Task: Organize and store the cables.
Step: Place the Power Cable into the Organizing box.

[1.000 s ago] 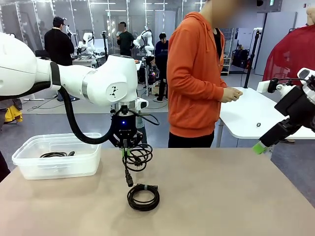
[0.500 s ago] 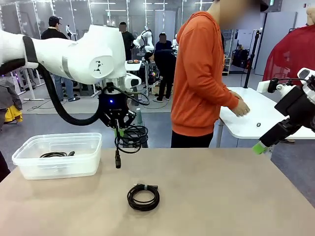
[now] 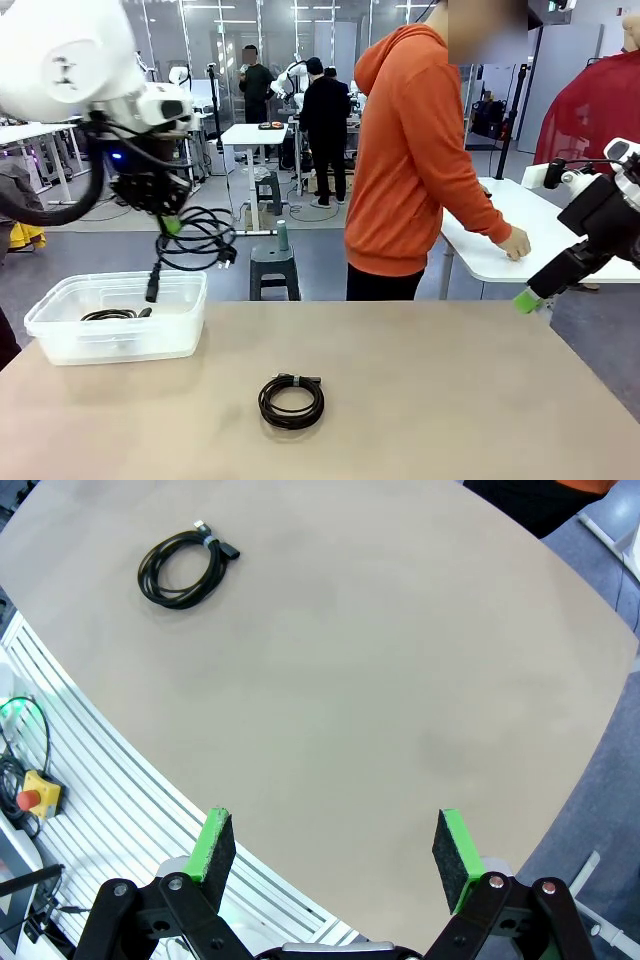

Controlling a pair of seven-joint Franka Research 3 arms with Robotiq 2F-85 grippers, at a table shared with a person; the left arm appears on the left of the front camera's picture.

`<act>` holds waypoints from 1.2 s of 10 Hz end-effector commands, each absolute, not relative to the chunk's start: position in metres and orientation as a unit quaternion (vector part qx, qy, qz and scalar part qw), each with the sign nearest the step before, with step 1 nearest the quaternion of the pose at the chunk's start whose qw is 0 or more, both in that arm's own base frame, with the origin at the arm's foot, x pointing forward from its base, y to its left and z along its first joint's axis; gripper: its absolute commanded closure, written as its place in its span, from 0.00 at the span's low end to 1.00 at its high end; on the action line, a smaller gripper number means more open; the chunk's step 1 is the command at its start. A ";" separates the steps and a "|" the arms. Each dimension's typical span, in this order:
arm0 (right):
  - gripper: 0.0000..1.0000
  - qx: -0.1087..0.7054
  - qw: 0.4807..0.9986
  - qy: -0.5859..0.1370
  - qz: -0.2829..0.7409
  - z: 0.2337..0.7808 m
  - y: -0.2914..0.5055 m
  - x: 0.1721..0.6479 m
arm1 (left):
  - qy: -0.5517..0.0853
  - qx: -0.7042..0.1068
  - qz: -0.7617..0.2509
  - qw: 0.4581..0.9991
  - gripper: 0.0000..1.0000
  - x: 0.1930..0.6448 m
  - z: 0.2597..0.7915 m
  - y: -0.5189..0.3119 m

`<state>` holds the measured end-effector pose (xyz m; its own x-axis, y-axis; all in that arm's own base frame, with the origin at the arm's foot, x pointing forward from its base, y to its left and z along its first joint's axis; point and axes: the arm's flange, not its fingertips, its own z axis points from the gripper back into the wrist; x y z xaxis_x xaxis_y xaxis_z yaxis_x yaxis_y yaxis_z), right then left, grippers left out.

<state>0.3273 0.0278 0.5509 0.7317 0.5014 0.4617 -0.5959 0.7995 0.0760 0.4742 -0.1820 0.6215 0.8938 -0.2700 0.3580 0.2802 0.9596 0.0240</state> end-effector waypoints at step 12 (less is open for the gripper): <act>0.00 0.107 0.925 -0.210 0.298 0.553 0.029 0.328 | -0.191 -0.090 0.007 0.977 0.87 0.516 0.586 0.008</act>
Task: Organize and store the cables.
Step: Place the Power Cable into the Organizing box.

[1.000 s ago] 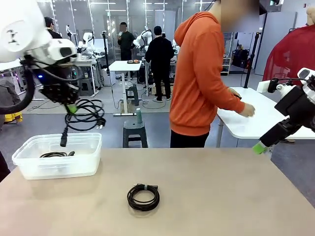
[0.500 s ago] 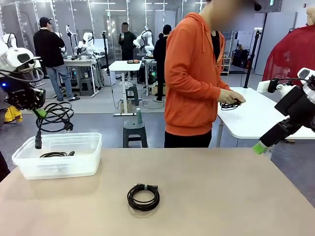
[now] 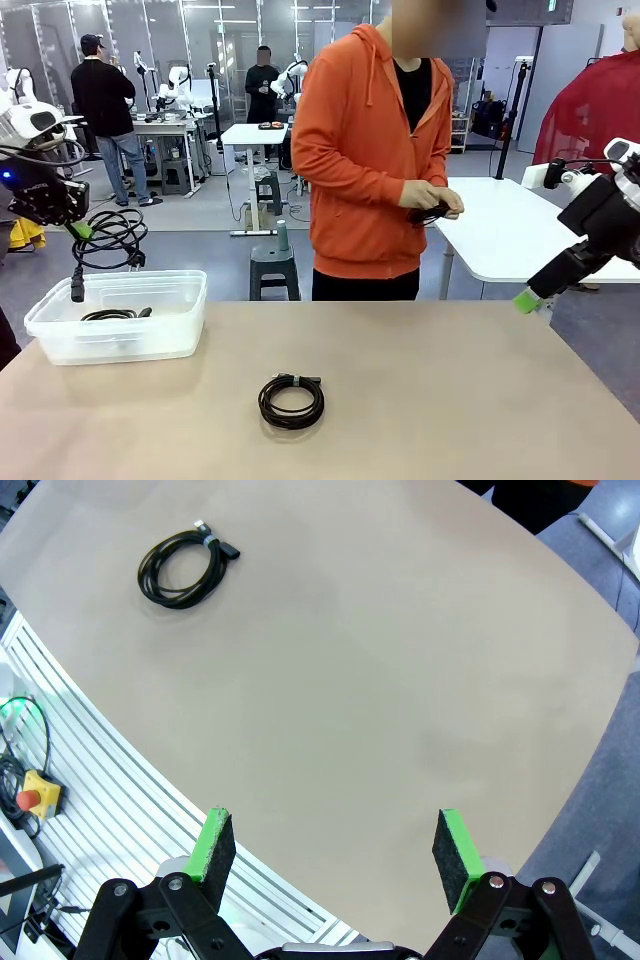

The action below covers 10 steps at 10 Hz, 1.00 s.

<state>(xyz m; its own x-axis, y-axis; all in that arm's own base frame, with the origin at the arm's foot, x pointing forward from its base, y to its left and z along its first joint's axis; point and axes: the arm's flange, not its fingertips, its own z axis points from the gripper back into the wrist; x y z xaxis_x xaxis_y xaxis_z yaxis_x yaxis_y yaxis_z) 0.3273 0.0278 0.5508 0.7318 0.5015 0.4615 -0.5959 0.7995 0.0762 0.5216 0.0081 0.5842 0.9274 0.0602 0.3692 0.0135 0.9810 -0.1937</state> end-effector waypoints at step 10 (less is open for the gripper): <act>0.00 0.107 0.925 -0.210 0.298 0.553 0.029 0.328 | -0.121 -0.111 -0.066 0.984 0.87 0.633 0.532 0.085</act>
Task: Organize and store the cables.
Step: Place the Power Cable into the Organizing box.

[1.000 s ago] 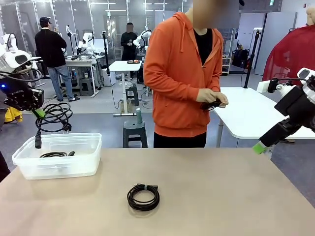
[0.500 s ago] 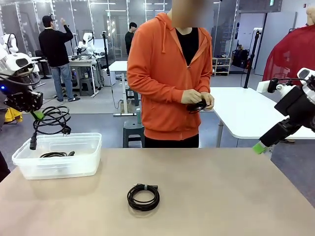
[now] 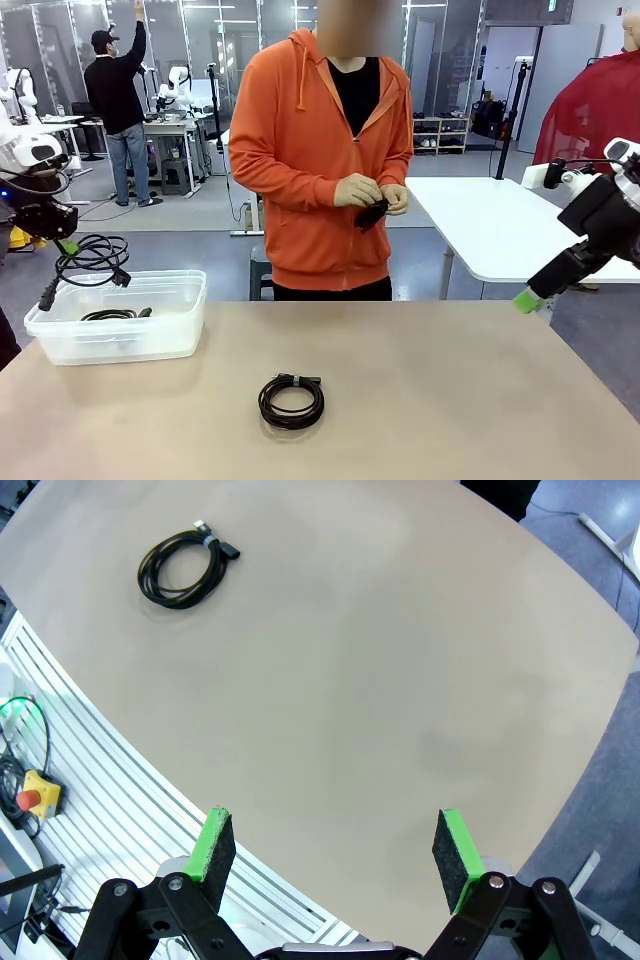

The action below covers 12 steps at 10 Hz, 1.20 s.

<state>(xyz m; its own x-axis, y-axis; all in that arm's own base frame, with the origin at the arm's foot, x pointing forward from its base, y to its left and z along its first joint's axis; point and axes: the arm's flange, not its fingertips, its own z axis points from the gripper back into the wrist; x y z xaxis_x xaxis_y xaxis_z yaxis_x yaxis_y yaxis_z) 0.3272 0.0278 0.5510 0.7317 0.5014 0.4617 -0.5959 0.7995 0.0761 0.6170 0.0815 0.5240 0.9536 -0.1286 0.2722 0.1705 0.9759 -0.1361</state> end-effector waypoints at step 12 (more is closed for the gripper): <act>0.00 0.107 0.925 -0.210 0.298 0.553 0.029 0.328 | -0.045 -0.091 0.008 0.995 0.87 0.697 0.412 0.091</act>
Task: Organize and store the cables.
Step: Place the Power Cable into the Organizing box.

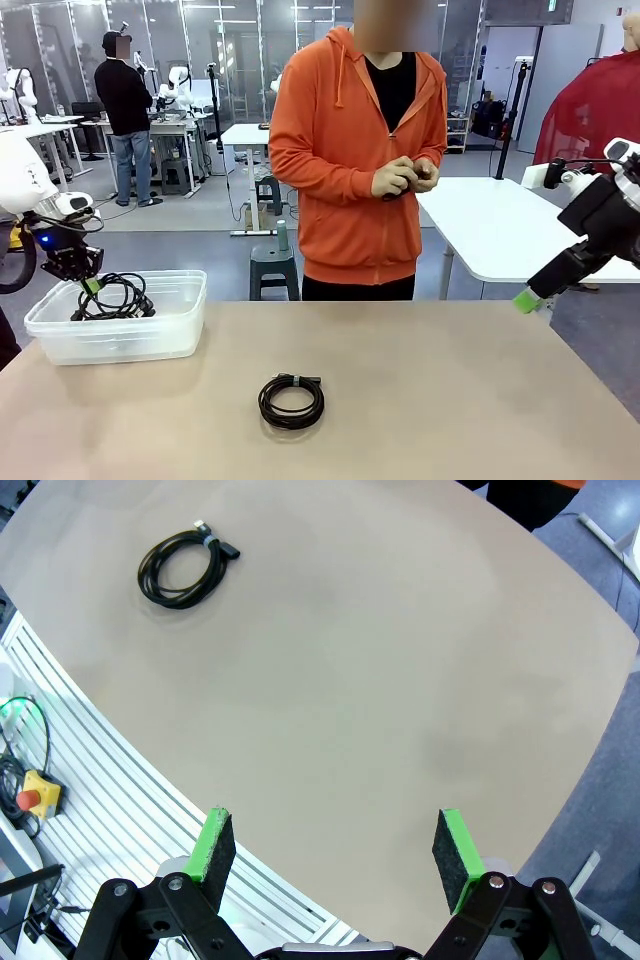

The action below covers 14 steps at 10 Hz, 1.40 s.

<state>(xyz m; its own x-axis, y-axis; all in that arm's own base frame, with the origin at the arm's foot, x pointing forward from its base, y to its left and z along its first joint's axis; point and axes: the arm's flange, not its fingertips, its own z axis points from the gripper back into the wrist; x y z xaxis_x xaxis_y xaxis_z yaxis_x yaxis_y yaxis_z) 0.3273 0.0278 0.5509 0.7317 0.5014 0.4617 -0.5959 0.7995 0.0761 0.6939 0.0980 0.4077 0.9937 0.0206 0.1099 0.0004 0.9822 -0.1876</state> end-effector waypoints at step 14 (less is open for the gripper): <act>0.00 0.107 0.925 -0.210 0.298 0.553 0.029 0.328 | -0.056 -0.071 -0.036 0.995 0.00 0.626 0.472 0.073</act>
<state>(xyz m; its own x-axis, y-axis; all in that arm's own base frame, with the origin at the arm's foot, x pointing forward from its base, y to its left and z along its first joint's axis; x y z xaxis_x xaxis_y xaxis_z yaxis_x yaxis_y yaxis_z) 0.3273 0.0278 0.5509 0.7318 0.5015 0.4615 -0.5959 0.7994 0.0762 0.6378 0.0762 0.4707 0.9909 -0.0176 0.1331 0.0398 0.9853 -0.1660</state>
